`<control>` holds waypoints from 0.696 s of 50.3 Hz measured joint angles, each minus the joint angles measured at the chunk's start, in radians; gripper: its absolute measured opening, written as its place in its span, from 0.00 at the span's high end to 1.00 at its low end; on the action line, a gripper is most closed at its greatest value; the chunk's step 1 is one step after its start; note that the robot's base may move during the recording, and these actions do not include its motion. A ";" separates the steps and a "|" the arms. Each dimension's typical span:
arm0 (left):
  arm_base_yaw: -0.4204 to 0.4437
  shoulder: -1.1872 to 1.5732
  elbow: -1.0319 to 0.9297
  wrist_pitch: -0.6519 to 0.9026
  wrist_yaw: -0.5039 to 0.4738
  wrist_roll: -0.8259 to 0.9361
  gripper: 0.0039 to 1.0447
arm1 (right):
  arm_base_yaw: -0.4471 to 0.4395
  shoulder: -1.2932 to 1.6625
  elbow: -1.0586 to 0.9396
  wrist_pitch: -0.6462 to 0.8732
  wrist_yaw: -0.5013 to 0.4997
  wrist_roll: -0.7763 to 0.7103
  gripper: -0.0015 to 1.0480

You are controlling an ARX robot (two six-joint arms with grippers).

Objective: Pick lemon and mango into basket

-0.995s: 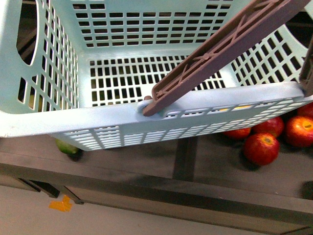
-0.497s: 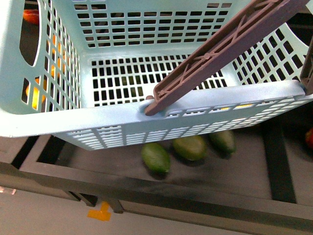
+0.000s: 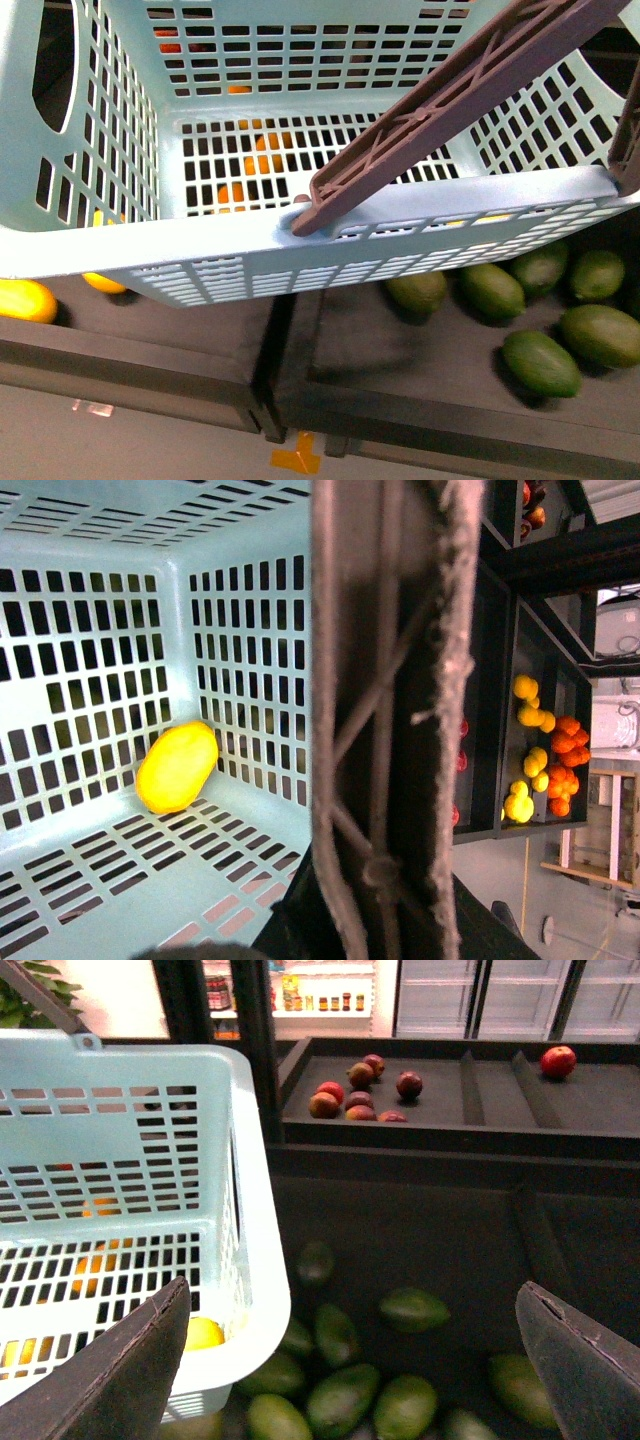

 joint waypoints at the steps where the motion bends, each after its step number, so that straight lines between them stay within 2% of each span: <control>1: 0.000 0.000 0.000 0.000 0.002 0.000 0.95 | 0.000 0.000 0.000 0.000 0.000 0.000 0.08; 35: 0.001 0.001 0.000 0.000 0.002 -0.001 0.95 | 0.000 -0.001 0.000 0.000 0.000 0.000 0.08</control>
